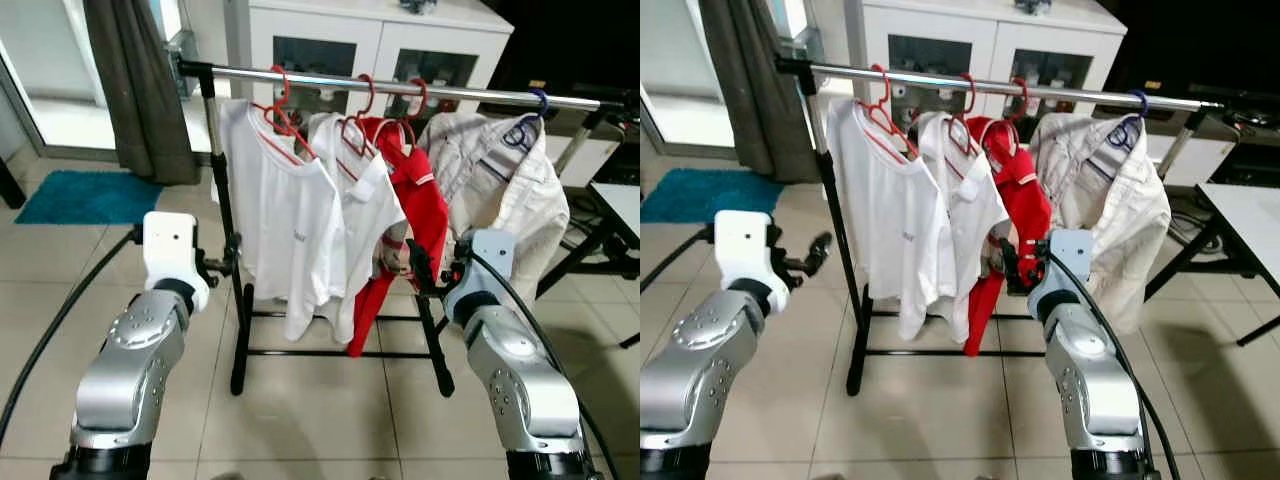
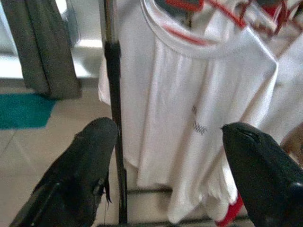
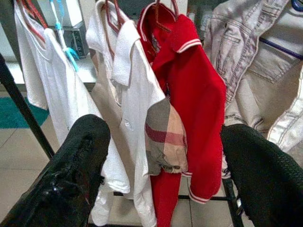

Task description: Hang hanger

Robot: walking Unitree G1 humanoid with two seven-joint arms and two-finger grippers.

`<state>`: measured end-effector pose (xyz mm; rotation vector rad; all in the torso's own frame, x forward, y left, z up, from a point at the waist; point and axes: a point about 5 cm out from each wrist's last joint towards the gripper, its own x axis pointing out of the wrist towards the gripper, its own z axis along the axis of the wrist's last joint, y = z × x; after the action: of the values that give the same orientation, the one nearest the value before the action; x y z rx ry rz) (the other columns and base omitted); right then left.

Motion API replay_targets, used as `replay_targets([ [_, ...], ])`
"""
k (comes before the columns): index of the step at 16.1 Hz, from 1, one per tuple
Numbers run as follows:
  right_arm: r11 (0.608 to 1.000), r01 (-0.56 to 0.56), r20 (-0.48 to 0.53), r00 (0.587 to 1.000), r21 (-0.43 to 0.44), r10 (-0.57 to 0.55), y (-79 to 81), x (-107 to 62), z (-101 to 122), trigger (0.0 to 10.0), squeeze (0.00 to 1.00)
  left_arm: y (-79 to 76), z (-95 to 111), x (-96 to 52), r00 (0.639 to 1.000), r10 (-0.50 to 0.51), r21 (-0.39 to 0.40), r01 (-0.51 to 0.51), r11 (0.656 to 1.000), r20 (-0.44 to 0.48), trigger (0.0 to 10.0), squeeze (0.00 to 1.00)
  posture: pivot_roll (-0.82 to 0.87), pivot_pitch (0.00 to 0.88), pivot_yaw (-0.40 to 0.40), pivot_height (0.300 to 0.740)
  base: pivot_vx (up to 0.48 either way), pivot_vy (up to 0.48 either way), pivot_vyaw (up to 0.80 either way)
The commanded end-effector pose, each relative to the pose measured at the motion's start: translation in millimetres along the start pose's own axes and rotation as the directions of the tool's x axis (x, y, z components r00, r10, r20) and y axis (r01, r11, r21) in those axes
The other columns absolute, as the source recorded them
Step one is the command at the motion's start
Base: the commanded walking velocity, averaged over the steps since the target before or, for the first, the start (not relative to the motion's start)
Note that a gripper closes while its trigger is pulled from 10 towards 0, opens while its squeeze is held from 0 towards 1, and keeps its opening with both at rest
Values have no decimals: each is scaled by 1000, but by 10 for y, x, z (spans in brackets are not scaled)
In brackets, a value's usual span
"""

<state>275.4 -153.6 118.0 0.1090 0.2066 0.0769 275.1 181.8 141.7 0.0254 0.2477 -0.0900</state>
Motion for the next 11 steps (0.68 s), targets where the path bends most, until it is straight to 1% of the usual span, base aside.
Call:
replay_targets([
  [1, 1000, 20, 5, 1000, 16, -20, -35, -20, 25, 10000, 1000, -29, 15, 52, 998, -31, -5, 31, 1000, -45, 10000, 1000, -19, 0, -42, 740, 0, 0, 0],
  [2, 1000, 27, 11, 1000, 4, -27, -44, -21, 35, 10000, 1000, -39, 32, 76, 998, -43, -22, 42, 999, -42, 10000, 1000, -24, 0, -34, 740, 0, 0, 0],
  [3, 998, 46, 9, 999, -47, -46, -62, -21, 44, 10000, 1000, -51, 68, 108, 999, -43, -22, 42, 999, -24, 10000, 1000, -31, 0, -24, 740, 0, 0, 0],
  [4, 995, 50, 5, 999, -86, -49, -63, -19, 44, 10000, 1000, -67, 90, 139, 999, -46, -5, 46, 999, -15, 10000, 1000, -35, 0, -22, 740, 0, 0, 0],
  [5, 987, 53, 21, 998, -151, -51, -66, -15, 64, 10000, 1000, -86, 135, 182, 999, -45, 4, 45, 999, 19, 10000, 1000, -37, 0, -20, 740, 0, 0, 0],
  [6, 974, 60, 57, 997, -220, -48, -69, -10, 110, 10000, 1000, -83, 232, 226, 993, -32, -49, 38, 998, 110, 10000, 1000, -39, 0, -23, 740, 0, 0, 0],
  [7, 973, 56, 107, 994, -223, -33, -56, -10, 160, 10000, 1000, -64, 310, 242, 985, -16, -62, 27, 998, 172, 10000, 1000, -39, 0, -25, 740, 0, 0, 0],
  [8, 974, 10, 121, 992, -225, 17, -34, 7, 203, 10000, 1000, -17, 444, 303, 973, -13, -50, 25, 998, 229, 10000, 1000, -37, 0, -27, 740, 0, 0, 0],
  [9, 978, -14, 104, 994, -209, 37, -44, 20, 200, 10000, 1000, -15, 476, 343, 973, -39, -16, 44, 999, 228, 10000, 1000, -34, 0, -35, 740, 0, 0, 0],
  [10, 984, -22, 102, 994, -176, 41, -68, 32, 207, 10000, 1000, -18, 512, 383, 967, -60, -8, 64, 998, 247, 10000, 1000, -33, 0, -38, 740, 0, 0, 0],
  [11, 988, -18, 102, 994, -152, 34, -107, 50, 219, 10000, 1000, -41, 554, 421, 961, -89, -17, 96, 995, 261, 10000, 1000, -31, 0, -41, 740, 0, 0, 0],
])
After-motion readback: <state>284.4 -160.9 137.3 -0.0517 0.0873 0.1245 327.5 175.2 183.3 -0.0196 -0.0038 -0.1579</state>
